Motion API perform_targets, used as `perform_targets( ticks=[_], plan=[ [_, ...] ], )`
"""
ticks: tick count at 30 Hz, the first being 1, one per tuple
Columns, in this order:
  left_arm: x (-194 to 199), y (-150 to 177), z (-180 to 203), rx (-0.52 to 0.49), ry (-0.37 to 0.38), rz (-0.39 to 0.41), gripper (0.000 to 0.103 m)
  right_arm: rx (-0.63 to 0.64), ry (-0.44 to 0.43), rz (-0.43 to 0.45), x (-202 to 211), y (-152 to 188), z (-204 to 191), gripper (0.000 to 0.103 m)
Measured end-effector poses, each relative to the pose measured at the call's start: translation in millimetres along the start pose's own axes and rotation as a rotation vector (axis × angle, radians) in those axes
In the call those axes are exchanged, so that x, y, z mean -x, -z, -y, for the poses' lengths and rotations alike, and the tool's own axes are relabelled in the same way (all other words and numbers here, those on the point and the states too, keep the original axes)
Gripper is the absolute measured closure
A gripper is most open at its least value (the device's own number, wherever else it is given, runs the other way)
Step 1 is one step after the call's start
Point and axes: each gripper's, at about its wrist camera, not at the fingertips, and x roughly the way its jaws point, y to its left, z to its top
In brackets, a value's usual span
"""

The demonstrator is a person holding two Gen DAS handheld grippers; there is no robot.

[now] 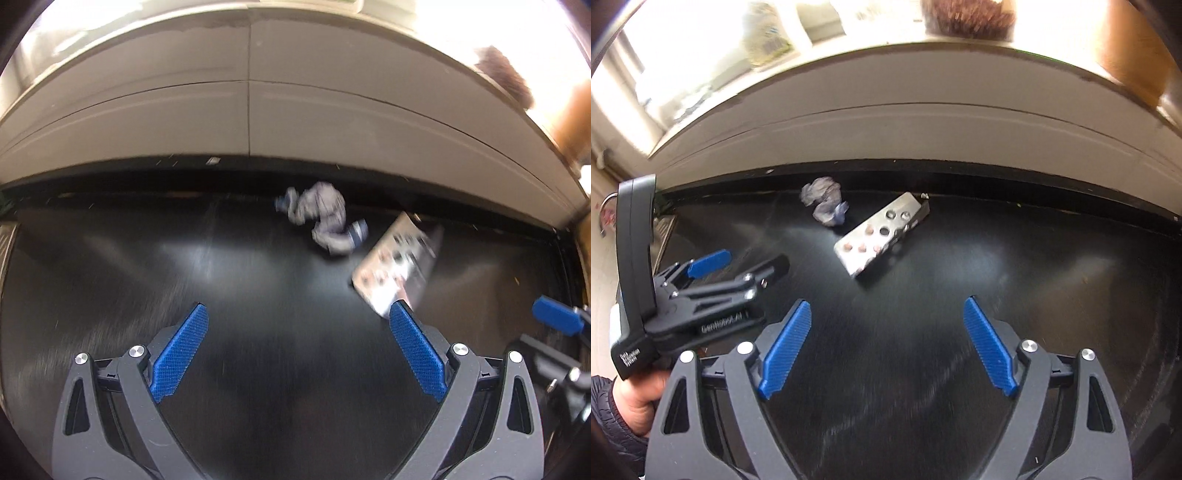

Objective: Collect trash
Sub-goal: 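Grasp the crumpled foil ball with the left tool while the right tool grasps the silver blister pack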

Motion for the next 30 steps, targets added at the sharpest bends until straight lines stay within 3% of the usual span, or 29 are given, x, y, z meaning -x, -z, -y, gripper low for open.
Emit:
perform_targets(
  ticks=[9, 13, 15, 16, 17, 19, 25, 30],
  plan=[
    [-68, -48, -4, 0.002, 0.027, -0.021, 0.008, -0.05, -0.003, -0.107, -85, -39, 10, 0.041],
    [-78, -51, -4, -0.007, 0.04, -0.004, 0.017, -0.055, -0.005, -0.131, -103, -43, 11, 0.054],
    [-78, -52, 0, -0.024, 0.044, 0.013, 0.024, -0.042, 0.003, -0.12, -104, -45, 9, 0.062],
    [-78, -52, 1, -0.032, 0.05, 0.018, 0.033, -0.039, -0.003, -0.123, -105, -45, 8, 0.073],
    [-77, -53, 3, -0.04, 0.059, 0.022, 0.047, -0.038, -0.005, -0.125, -106, -45, 7, 0.077],
    [-74, -52, 6, -0.042, 0.082, 0.018, 0.061, -0.023, -0.007, -0.122, -103, -42, 6, 0.095],
    [-45, -36, 14, -0.068, 0.074, 0.033, 0.065, 0.035, -0.004, -0.081, -68, -21, 3, 0.098],
    [7, 7, 19, -0.073, 0.054, 0.049, 0.065, 0.056, -0.002, -0.041, -22, 12, 8, 0.098]
  ],
)
